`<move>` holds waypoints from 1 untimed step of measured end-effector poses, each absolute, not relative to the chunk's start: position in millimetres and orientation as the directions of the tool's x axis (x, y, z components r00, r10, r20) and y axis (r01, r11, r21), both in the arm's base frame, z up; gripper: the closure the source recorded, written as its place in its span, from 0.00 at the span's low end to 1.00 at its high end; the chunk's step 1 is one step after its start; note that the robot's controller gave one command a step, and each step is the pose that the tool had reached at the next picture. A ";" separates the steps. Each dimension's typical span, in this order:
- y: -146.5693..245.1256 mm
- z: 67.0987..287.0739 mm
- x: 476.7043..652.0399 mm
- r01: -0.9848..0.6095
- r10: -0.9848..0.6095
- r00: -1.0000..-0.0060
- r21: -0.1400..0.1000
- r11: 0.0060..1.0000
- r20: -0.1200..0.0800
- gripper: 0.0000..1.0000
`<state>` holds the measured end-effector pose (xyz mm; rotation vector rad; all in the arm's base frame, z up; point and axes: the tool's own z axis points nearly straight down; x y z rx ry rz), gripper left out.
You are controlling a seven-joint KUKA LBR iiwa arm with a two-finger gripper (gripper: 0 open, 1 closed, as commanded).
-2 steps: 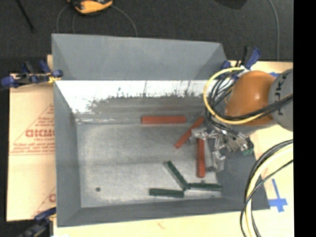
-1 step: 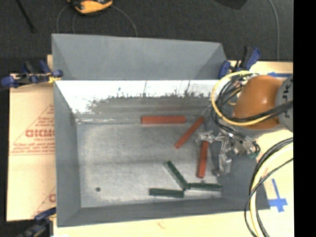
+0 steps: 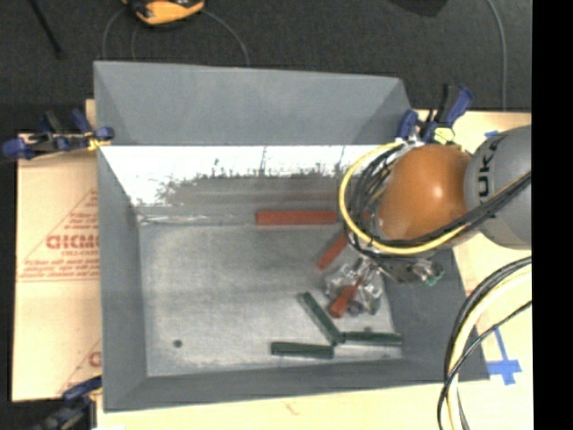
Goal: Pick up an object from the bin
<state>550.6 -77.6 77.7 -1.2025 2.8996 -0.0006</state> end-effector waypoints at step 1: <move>-77.8 77.7 550.6 -0.708 -0.708 -0.706 -0.002 0.706 -0.002 1.00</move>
Offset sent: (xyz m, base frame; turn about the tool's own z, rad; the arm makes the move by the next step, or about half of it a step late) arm 0.0624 -0.0152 0.0634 -0.0036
